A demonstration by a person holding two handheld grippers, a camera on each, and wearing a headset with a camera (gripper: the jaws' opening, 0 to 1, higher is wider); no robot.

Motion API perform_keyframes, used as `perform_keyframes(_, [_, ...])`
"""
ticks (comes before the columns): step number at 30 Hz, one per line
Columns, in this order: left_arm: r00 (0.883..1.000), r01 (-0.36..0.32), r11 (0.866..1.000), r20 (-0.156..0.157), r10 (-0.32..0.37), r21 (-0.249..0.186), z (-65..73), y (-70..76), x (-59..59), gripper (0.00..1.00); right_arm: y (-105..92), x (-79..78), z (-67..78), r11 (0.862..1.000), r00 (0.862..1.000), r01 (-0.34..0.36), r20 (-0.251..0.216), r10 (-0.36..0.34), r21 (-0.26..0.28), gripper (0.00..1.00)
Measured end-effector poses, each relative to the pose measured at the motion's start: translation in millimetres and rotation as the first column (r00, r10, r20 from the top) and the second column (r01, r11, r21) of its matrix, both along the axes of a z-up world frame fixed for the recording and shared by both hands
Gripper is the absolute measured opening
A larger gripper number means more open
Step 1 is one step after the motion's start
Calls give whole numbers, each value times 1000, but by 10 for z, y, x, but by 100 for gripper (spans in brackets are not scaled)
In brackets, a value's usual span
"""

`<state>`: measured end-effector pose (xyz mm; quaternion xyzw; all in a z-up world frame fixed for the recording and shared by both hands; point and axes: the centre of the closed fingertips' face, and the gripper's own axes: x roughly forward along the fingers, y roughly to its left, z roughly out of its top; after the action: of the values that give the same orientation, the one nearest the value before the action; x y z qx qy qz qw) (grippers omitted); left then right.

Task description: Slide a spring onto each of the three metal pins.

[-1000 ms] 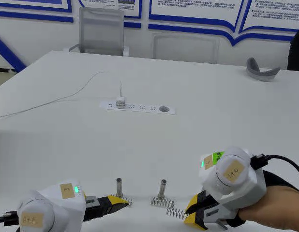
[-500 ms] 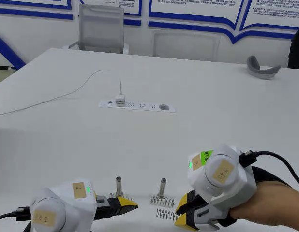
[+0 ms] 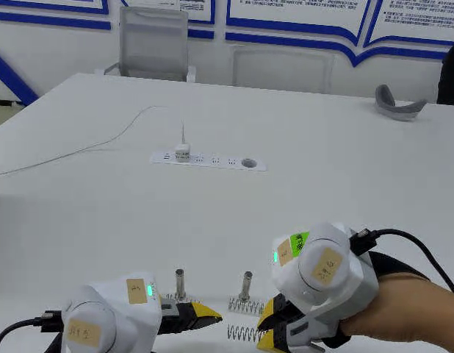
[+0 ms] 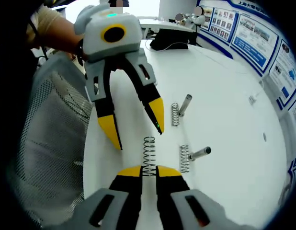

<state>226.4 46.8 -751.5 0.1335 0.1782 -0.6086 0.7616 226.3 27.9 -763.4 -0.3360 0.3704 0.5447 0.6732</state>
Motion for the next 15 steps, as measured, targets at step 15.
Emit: perform_keyframes(15, [997, 46, 999, 55, -47, 14, 26, -50, -7, 23, 77, -50, 24, 998, 998, -61, 12, 61, -19, 12])
